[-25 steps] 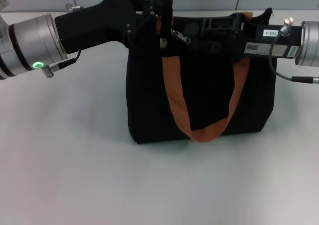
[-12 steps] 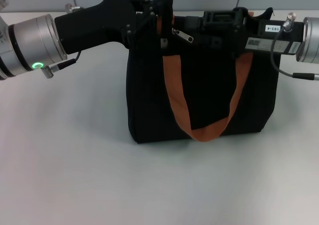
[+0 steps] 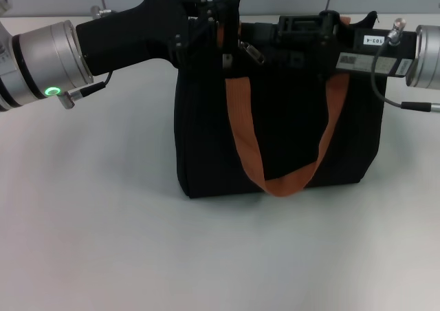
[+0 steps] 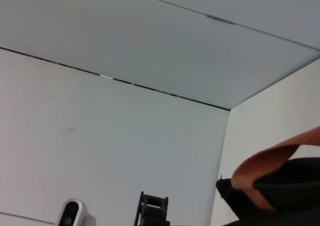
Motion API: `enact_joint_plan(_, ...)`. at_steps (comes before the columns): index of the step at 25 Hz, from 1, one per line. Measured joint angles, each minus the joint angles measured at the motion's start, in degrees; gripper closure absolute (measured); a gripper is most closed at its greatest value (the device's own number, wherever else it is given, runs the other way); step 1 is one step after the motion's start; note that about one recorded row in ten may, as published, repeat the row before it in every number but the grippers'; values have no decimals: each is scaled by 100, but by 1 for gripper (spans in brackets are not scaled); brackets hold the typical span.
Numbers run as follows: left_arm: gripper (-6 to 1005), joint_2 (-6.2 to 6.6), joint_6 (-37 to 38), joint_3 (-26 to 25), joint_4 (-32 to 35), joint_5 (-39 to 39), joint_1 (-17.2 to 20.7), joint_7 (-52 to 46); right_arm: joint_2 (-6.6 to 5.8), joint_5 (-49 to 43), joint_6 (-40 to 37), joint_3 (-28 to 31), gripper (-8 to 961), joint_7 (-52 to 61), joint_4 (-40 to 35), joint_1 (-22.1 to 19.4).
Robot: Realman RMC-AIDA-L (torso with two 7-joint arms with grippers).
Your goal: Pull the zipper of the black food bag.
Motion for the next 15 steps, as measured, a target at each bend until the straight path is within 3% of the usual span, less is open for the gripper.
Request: enact_joint_plan(15,979,0,28,0,-1,-56,-25,0,14,-326,149,-15,475,-10,0,27)
